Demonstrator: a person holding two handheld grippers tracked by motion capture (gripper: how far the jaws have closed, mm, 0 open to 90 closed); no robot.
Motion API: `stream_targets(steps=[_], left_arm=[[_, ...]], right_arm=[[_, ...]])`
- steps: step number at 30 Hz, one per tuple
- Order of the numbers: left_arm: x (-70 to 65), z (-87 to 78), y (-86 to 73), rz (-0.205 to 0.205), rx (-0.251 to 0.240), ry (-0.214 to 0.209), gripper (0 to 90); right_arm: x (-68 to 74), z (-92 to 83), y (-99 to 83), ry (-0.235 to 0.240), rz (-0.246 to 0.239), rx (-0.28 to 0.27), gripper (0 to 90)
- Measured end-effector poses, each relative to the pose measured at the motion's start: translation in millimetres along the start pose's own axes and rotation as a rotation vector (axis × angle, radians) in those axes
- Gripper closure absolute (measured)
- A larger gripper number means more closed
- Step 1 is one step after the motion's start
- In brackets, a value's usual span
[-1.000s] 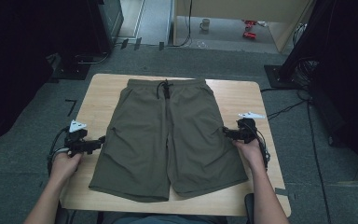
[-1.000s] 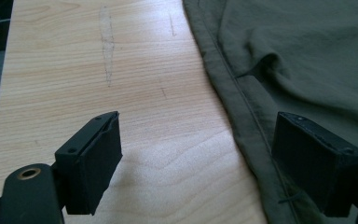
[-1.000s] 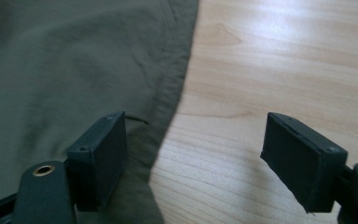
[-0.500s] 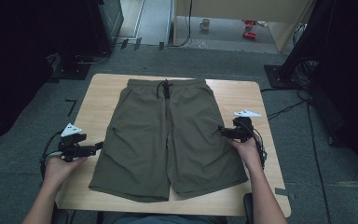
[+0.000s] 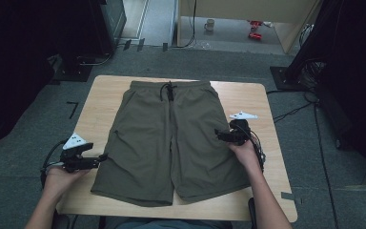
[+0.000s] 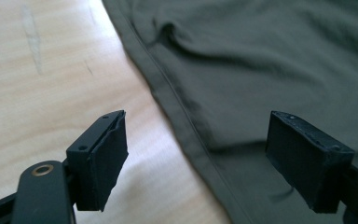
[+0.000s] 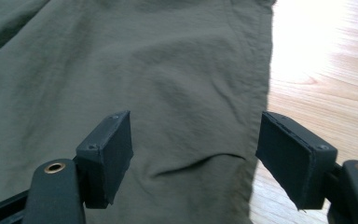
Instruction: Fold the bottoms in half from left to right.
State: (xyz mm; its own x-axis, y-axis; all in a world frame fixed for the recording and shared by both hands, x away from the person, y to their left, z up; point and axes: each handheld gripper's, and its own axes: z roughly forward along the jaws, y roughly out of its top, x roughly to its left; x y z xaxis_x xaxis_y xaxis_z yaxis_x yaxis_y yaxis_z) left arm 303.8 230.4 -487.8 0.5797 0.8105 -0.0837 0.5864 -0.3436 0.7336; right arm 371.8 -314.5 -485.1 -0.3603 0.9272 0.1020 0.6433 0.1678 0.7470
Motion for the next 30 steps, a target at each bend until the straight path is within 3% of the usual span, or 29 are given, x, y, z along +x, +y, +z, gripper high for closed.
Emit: stream_targets(steps=[2, 8, 17, 20, 23, 30], left_arm=[[-3.6, 0.4, -4.5, 0.003, 0.003, -0.007, 23.4], [-16.6, 0.2, -15.2, 0.086, 0.022, -0.042, 24.8], [-20.5, -0.7, -28.6, 0.114, 0.019, -0.058, 29.7], [-22.6, 0.8, -34.4, 0.137, 0.037, -0.066, 31.0], [-23.0, 0.7, -37.2, 0.15, 0.02, -0.066, 31.4], [-20.1, -0.4, -42.7, 0.135, -0.011, -0.038, 28.3]], right_arm=[[4.6, 1.3, 1.0, 0.007, -0.01, 0.003, 26.6], [9.8, 2.7, 2.4, 0.014, -0.014, 0.002, 26.5], [18.1, 5.9, 6.9, 0.02, -0.031, -0.013, 26.8], [27.1, 8.6, 11.7, 0.03, -0.053, -0.033, 26.5], [34.8, 12.1, 14.2, 0.036, -0.075, -0.032, 26.2], [50.4, 19.9, 19.1, 0.066, -0.101, -0.018, 25.9]])
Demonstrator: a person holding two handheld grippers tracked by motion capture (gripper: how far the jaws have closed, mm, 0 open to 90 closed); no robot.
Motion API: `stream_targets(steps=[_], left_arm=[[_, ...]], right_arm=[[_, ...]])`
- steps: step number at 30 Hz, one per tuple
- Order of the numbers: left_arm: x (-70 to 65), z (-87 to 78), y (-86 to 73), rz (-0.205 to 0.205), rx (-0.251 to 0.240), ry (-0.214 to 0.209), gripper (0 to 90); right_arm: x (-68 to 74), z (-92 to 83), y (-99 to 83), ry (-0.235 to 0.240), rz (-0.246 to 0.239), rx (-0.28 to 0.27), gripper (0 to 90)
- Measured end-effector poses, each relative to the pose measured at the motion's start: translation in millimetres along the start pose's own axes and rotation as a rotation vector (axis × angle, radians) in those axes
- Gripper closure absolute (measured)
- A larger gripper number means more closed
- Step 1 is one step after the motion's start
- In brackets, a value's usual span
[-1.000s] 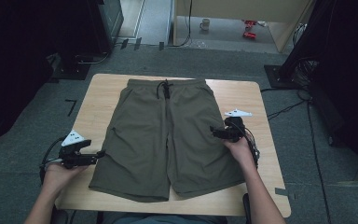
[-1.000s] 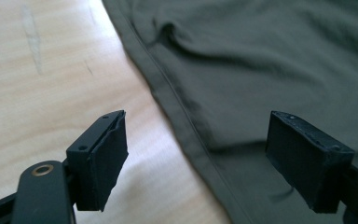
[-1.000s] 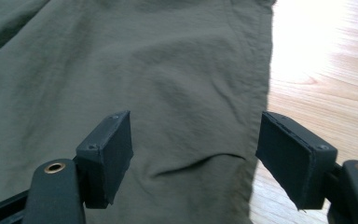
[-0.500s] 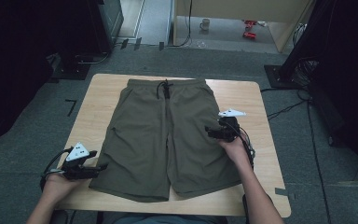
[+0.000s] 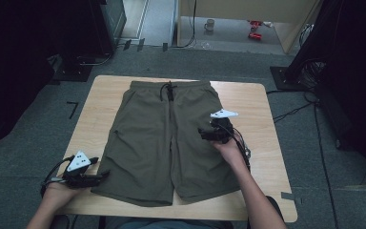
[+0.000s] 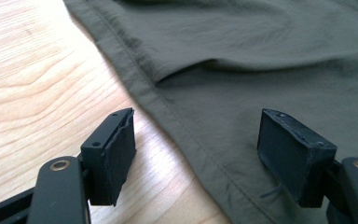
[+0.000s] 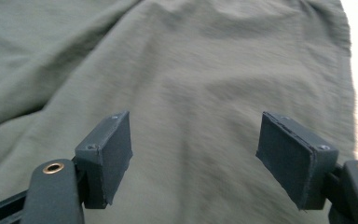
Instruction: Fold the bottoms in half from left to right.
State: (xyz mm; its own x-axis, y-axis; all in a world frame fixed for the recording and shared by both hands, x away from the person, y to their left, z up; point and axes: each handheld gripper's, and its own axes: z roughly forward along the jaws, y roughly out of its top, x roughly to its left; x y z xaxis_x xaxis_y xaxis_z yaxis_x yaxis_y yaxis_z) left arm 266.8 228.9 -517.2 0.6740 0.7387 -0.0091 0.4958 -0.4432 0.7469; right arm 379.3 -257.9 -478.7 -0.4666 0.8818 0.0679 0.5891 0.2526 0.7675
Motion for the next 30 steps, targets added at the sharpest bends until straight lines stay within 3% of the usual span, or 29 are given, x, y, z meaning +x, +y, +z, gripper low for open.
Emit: stream_targets(steps=[4, 5, 8, 13, 22, 30], left_arm=[[1.0, -0.8, -1.0, 0.0, 0.004, 0.0, 26.4], [0.7, -0.8, -1.3, 0.008, 0.013, -0.004, 19.8], [0.8, -1.7, -1.8, 0.007, 0.015, -0.004, 20.3], [1.0, -6.5, -3.1, -0.016, 0.009, 0.018, 36.3], [-3.6, -11.1, -4.5, -0.011, 0.007, 0.001, 59.6], [-2.7, -12.3, -6.2, -0.02, -0.002, -0.007, 62.4]], right_arm=[[10.4, 5.1, 5.7, 0.03, 0.009, -0.015, 26.2], [16.7, 8.2, 10.4, 0.044, 0.008, -0.023, 26.7], [23.5, 11.5, 16.2, 0.06, 0.005, -0.031, 27.3], [38.3, 28.4, 35.5, 0.156, 0.026, -0.018, 30.5], [59.0, 48.5, 57.3, 0.147, -0.038, -0.032, 33.3], [77.4, 73.1, 77.1, 0.186, -0.045, -0.03, 33.6]])
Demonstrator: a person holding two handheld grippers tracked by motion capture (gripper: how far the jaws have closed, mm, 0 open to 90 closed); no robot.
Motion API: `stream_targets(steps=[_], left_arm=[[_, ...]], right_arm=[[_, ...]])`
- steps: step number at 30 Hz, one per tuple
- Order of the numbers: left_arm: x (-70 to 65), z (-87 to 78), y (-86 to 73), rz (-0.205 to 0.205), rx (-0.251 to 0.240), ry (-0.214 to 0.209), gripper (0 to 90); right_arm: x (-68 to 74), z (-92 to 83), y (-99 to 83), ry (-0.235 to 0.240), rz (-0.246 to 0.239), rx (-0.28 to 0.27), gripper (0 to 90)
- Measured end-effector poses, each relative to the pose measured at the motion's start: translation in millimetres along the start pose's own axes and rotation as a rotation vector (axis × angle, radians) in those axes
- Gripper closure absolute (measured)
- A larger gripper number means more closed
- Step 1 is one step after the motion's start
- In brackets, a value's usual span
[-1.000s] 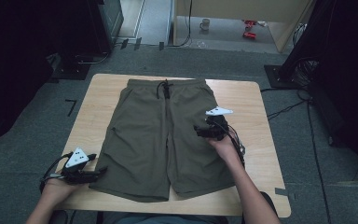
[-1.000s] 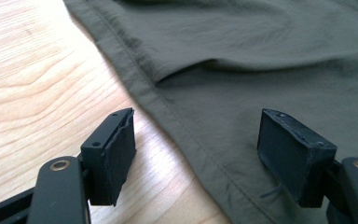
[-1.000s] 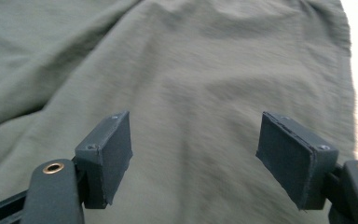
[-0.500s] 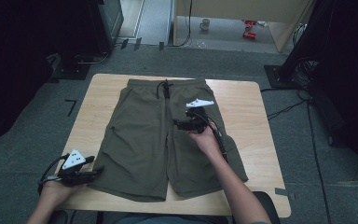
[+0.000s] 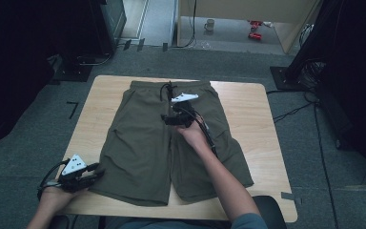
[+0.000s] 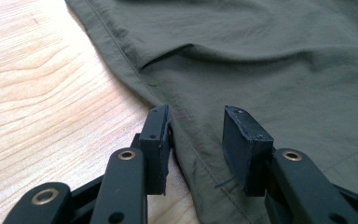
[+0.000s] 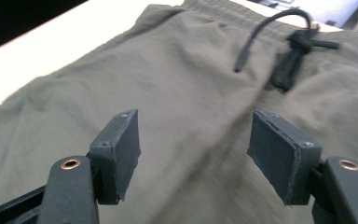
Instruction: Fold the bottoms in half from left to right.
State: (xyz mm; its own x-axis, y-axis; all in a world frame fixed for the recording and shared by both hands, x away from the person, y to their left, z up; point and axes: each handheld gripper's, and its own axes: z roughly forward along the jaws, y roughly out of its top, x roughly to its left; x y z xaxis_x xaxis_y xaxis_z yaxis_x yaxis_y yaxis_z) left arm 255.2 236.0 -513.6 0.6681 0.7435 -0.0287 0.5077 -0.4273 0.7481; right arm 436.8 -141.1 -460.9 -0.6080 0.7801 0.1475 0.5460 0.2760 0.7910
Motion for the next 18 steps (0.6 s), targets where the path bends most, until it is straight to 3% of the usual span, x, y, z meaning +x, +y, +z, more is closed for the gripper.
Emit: stream_targets(steps=[7, 13, 18], left_arm=[[1.4, -0.1, 0.0, -0.016, -0.002, -0.012, 61.4], [3.1, -0.5, -0.7, -0.021, -0.007, -0.027, 61.2], [3.5, -0.7, -0.5, -0.022, -0.005, -0.028, 60.8]], right_arm=[[7.8, 18.3, 12.3, 0.026, 0.006, -0.001, 34.5], [13.4, 27.6, 20.4, 0.034, -0.022, -0.018, 35.8], [17.7, 38.3, 30.6, 0.051, -0.042, 0.019, 35.5]])
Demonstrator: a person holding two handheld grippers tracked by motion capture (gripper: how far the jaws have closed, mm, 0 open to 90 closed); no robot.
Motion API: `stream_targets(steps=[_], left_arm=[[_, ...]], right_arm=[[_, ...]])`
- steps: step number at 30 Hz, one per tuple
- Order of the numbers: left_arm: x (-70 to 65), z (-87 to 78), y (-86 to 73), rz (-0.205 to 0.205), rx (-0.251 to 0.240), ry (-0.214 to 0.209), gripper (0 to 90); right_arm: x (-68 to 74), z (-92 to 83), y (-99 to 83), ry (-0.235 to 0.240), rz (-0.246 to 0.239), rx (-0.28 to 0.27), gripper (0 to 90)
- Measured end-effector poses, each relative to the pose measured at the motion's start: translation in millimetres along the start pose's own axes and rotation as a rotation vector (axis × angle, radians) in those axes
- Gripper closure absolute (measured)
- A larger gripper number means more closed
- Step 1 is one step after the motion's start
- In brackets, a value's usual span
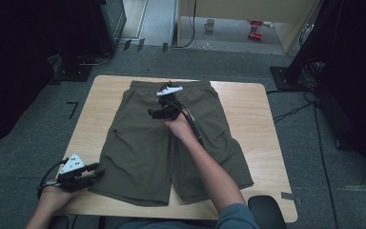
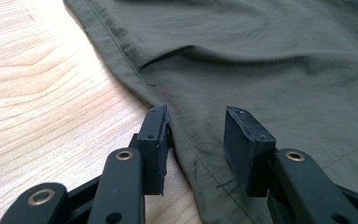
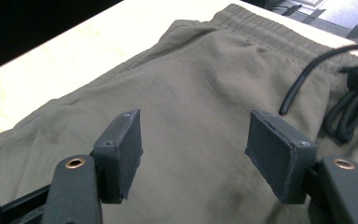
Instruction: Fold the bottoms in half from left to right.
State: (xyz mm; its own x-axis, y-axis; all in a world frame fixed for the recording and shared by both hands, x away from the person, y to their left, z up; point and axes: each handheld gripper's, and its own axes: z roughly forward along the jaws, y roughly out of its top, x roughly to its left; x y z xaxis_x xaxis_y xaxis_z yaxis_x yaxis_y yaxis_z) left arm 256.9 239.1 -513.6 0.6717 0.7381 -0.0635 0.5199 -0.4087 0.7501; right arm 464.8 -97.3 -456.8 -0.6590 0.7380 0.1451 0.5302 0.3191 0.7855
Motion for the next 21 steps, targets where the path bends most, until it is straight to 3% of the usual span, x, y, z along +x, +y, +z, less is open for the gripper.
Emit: stream_targets(steps=[15, 21], left_arm=[[-0.6, 0.5, 0.8, -0.01, 0.002, -0.024, 61.5], [-1.9, 0.6, 1.1, -0.001, 0.007, -0.036, 56.5]], right_arm=[[6.0, 40.1, 21.3, 0.013, -0.005, 0.034, 35.8], [7.4, 51.9, 24.7, 0.007, 0.0, 0.04, 35.7]])
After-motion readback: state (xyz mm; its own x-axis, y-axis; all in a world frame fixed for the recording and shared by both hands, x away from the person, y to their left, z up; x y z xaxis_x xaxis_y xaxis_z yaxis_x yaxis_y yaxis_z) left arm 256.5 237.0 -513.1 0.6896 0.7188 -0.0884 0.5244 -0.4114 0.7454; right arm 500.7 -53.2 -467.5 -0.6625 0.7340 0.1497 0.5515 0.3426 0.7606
